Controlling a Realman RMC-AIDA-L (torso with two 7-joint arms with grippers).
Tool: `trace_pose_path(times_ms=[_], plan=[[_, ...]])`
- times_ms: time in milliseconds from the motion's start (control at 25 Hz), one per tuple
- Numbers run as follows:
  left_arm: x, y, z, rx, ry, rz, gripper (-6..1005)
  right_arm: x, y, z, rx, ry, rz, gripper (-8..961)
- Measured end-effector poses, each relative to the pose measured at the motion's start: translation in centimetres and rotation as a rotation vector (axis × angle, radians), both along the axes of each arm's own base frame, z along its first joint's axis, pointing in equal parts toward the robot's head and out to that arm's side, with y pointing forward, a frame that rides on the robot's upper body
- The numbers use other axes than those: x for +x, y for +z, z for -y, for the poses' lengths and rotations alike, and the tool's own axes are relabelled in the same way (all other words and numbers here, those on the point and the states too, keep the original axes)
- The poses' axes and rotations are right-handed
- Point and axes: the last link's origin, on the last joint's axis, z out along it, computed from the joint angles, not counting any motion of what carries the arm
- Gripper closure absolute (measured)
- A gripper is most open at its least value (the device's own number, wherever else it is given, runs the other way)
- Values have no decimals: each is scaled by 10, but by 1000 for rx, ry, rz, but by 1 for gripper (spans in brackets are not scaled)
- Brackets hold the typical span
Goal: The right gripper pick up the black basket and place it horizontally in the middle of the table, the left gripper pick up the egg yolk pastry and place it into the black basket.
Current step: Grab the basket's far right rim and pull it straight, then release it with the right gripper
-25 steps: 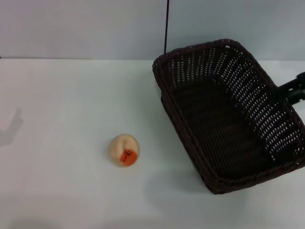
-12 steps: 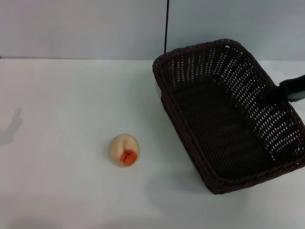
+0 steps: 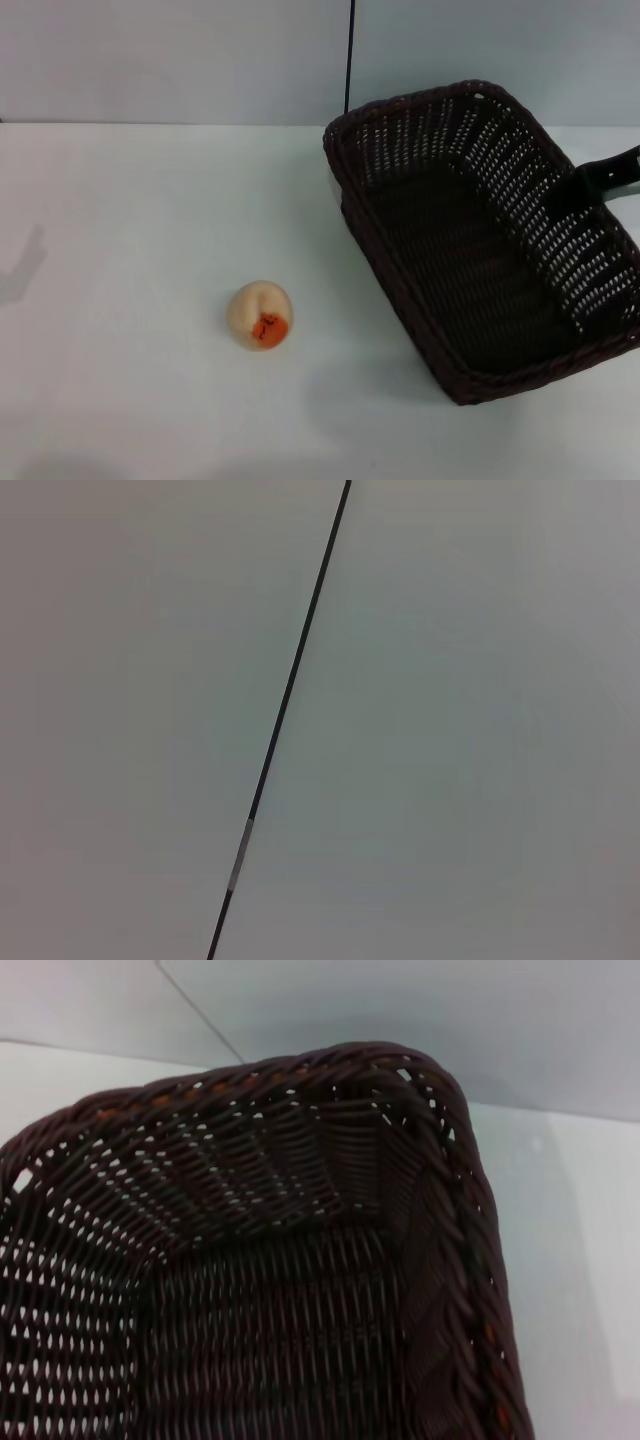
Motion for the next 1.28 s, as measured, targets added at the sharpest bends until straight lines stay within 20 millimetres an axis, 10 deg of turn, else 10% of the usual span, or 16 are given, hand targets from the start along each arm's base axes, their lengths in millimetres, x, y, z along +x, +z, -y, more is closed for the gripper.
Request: trace_pose_path(times_ms=[640, 1280], plan=[[-2, 2, 17, 11, -9, -3, 166, -53, 8, -24, -121, 582, 116, 795], [7, -14, 54, -26, -57, 53, 166, -122, -53, -31, -297, 1089, 198, 794]])
